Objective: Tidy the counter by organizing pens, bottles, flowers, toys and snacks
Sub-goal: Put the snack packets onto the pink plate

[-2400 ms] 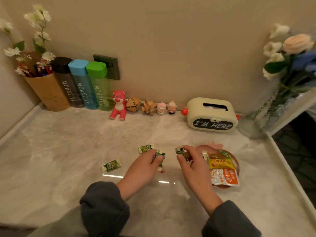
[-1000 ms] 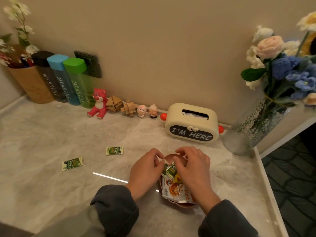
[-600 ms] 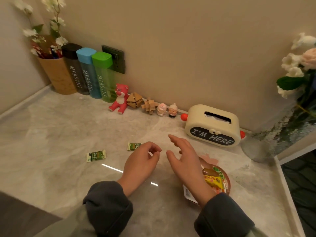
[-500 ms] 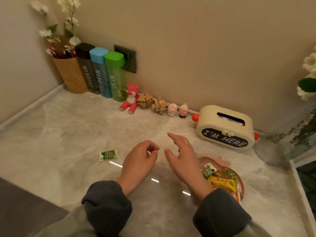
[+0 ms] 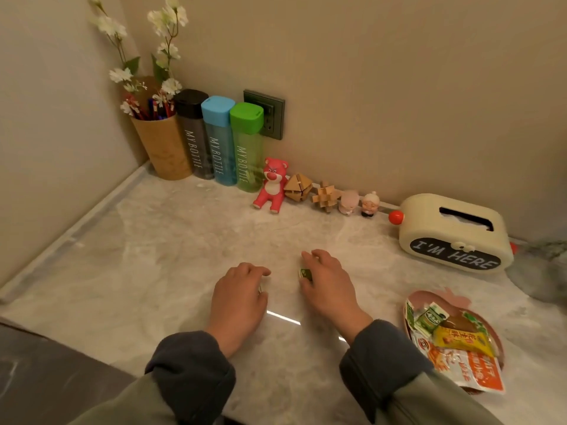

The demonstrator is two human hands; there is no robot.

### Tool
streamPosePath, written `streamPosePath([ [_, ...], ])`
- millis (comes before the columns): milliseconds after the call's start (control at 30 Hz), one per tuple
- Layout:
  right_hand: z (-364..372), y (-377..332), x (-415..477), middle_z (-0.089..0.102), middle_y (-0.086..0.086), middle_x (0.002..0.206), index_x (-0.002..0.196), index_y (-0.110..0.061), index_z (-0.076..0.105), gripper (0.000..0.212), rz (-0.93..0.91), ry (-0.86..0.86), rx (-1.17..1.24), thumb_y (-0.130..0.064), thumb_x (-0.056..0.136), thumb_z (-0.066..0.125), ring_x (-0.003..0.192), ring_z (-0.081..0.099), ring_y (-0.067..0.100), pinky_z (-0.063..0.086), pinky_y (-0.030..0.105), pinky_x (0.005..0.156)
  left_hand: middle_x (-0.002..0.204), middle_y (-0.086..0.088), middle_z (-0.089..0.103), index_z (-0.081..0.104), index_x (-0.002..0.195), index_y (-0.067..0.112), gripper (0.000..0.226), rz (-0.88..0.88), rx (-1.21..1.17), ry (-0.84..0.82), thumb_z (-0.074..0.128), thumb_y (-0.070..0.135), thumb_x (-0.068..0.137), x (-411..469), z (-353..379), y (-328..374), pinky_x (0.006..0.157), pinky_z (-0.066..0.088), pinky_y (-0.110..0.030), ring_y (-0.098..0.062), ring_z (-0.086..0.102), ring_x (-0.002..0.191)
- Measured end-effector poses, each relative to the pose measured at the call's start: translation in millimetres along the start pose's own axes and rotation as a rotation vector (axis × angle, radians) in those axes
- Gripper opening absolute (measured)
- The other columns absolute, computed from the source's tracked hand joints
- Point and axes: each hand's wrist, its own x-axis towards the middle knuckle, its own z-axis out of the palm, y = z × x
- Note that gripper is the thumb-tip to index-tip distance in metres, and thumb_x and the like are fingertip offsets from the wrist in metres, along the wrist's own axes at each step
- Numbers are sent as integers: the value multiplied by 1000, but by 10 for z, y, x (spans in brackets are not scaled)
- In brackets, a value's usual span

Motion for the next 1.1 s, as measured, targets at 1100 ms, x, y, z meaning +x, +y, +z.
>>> streamPosePath([
  [1100,-216,754,-1389,57,-18,93,107,-36,51,13,437,558,625,-27,98,48,85,55,3,43,22,71,84,22,62,36,117,41,21,357,-422,-293,42,31,99,-241,303,1281,64,48,-22,4,58,69],
])
